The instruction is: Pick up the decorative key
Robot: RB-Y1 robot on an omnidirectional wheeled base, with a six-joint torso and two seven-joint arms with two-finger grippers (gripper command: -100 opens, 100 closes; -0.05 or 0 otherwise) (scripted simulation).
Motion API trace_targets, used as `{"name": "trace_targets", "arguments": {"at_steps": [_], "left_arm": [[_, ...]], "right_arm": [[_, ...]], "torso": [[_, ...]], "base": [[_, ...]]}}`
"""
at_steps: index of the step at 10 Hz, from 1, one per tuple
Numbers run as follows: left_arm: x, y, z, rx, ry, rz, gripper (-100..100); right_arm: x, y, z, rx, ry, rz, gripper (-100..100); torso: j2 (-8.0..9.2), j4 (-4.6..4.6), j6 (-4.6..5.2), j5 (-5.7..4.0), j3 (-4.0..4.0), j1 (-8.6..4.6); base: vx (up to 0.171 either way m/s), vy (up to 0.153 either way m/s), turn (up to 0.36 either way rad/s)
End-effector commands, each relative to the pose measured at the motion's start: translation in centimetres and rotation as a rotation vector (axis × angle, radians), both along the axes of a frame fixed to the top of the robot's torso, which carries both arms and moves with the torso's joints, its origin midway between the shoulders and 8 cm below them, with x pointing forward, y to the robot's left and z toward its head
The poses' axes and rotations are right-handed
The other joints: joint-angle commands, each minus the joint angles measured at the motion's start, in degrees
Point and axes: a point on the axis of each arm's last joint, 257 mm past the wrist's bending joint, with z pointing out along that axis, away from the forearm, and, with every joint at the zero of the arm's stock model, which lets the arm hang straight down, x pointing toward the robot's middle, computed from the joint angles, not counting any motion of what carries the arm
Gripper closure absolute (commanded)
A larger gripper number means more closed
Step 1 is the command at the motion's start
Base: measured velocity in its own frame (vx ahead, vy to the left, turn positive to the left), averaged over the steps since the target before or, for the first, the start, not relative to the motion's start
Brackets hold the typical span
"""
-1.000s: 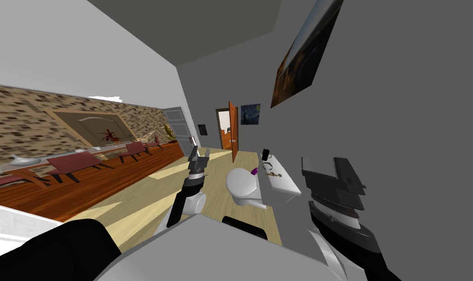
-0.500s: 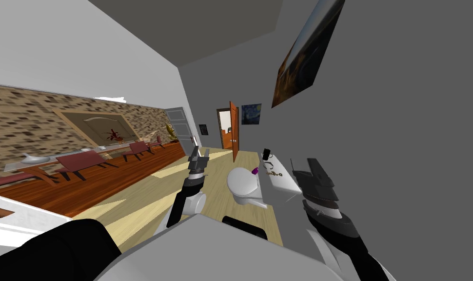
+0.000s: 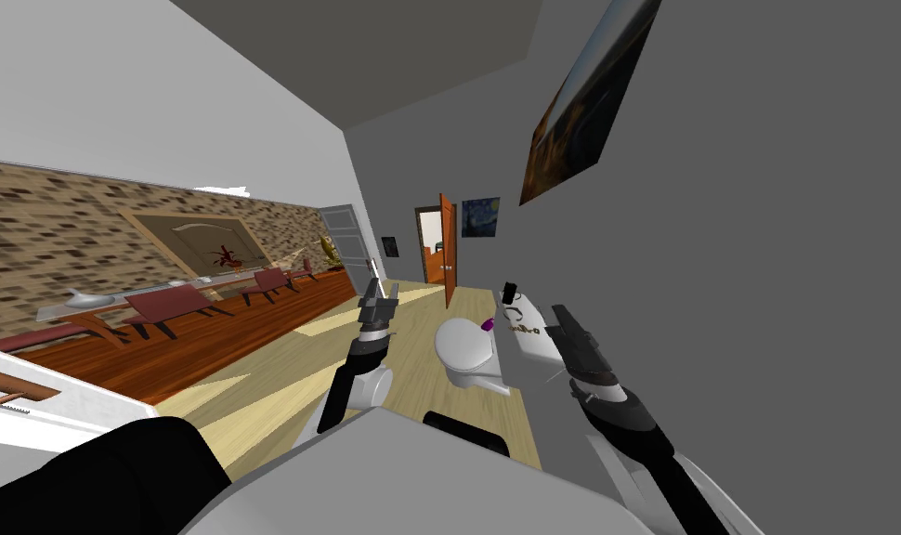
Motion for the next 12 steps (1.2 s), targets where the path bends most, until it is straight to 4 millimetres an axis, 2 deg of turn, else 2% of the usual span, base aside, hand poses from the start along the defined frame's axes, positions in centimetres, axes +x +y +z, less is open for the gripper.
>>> {"name": "trace_targets", "arguments": {"at_steps": [1, 2, 3, 4, 5, 6, 7, 8, 9, 12], "left_arm": [[0.0, 0.0, 0.0, 0.000, 0.000, 0.000, 0], [0.0, 0.0, 0.0, 0.000, 0.000, 0.000, 0], [0.0, 0.0, 0.0, 0.000, 0.000, 0.000, 0], [0.0, 0.0, 0.0, 0.000, 0.000, 0.000, 0], [0.0, 0.0, 0.0, 0.000, 0.000, 0.000, 0], [0.0, 0.0, 0.0, 0.000, 0.000, 0.000, 0], [0.0, 0.0, 0.0, 0.000, 0.000, 0.000, 0], [0.0, 0.0, 0.0, 0.000, 0.000, 0.000, 0], [0.0, 0.0, 0.0, 0.000, 0.000, 0.000, 0], [0.0, 0.0, 0.0, 0.000, 0.000, 0.000, 0]], "right_arm": [[0.9, 0.6, -1.5, -0.084, 0.016, 0.011, -100], [1.0, 0.5, -2.0, -0.099, 0.028, 0.014, -100], [1.8, 0.8, -3.6, -0.168, 0.047, 0.018, -100], [1.8, 0.9, -3.6, -0.182, 0.048, 0.023, -100], [2.5, 1.0, -5.2, -0.254, 0.067, 0.026, -100], [2.5, 1.1, -5.3, -0.268, 0.068, 0.031, -100], [3.1, 1.1, -6.9, -0.344, 0.084, 0.035, -100], [3.1, 1.0, -7.1, -0.358, 0.089, 0.038, -100], [3.6, 1.2, -8.2, -0.434, 0.093, 0.045, -100], [4.4, 0.2, -10.8, -0.545, 0.130, 0.046, -100]], "torso": [[0.00, 0.00, 0.00, 0.00, 0.00, 0.00], [-0.02, -0.01, 0.00, 0.00, -0.01, -0.01], [-0.03, -0.01, 0.01, 0.00, -0.02, -0.03], [-0.04, -0.01, 0.00, 0.00, -0.03, -0.01], [-0.04, -0.01, 0.01, 0.00, -0.02, 0.00], [-0.03, -0.01, 0.00, 0.00, -0.02, 0.02], [-0.03, -0.01, 0.01, 0.00, -0.02, 0.01], [-0.02, -0.01, 0.00, 0.01, -0.01, 0.03], [-0.04, -0.01, 0.01, 0.00, -0.02, 0.00], [-0.05, -0.01, 0.00, 0.01, -0.03, 0.05]], "base": [[-0.022, 0.020, 0.024], [-0.018, 0.013, 0.014], [-0.019, 0.018, 0.021], [-0.019, 0.022, 0.018], [-0.024, 0.027, 0.030], [-0.020, 0.023, 0.017], [-0.022, 0.028, 0.030], [-0.017, 0.021, 0.014], [-0.017, 0.028, 0.033], [-0.014, 0.029, 0.022]]}}
